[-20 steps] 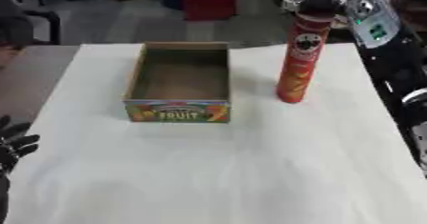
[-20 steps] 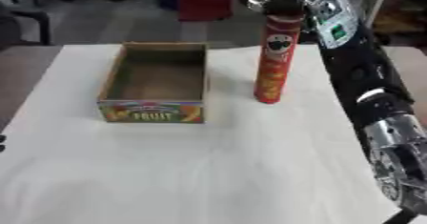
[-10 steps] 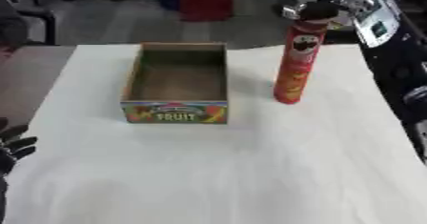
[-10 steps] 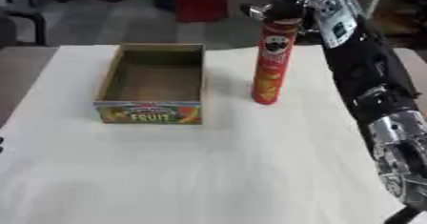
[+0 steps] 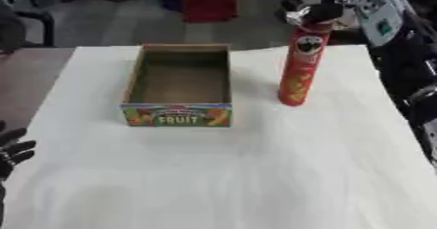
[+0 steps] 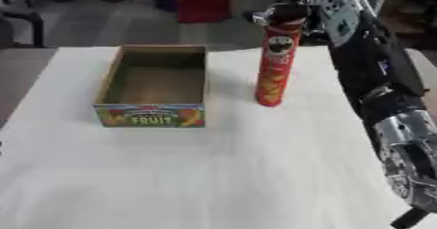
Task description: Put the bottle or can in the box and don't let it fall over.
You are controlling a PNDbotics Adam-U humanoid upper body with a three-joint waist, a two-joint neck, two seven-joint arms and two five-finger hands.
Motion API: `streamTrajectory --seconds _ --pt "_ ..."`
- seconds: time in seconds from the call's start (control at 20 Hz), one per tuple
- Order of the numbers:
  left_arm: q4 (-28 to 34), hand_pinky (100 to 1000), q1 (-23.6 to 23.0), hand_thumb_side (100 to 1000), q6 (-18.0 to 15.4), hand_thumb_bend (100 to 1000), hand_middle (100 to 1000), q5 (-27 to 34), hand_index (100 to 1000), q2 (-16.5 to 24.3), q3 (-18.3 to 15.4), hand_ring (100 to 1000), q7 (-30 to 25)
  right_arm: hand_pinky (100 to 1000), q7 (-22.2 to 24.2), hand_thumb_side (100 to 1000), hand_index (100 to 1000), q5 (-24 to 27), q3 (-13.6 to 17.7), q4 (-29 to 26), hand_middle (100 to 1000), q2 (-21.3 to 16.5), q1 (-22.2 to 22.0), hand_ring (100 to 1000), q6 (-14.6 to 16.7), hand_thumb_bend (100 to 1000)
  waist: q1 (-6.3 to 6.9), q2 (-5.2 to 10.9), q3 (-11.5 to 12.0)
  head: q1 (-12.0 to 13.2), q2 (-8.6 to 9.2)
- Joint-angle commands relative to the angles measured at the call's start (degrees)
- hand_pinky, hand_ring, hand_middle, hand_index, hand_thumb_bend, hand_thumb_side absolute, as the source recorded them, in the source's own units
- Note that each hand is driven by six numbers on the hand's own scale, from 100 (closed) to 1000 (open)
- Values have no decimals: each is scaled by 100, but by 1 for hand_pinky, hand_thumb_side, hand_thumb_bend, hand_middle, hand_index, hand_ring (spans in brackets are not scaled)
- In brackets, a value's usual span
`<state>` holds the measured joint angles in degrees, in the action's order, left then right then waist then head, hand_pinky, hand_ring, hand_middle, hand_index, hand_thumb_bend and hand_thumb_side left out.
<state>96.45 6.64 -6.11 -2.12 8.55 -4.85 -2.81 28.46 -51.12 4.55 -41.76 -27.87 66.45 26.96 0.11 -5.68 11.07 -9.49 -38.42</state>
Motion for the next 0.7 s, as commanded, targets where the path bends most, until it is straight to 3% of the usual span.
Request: streamTrajectory --seconds 0.05,0.4,0.7 --pt "118 790 37 1000 0 237 776 14 974 86 -35 746 1 1000 56 738 1000 -293 52 -74 1000 -48 105 1000 25 338 7 102 -3 -7 44" --pt "115 790 28 1000 -5 238 776 19 974 82 -40 746 3 1000 26 746 1000 -1497 278 64 1000 127 90 1000 267 335 30 108 -18 -21 38" --pt "118 790 30 1000 -9 238 777 24 974 84 -48 746 7 1000 -53 725 1000 -1829 327 241 1000 49 -41 1000 398 289 31 105 -28 -15 53"
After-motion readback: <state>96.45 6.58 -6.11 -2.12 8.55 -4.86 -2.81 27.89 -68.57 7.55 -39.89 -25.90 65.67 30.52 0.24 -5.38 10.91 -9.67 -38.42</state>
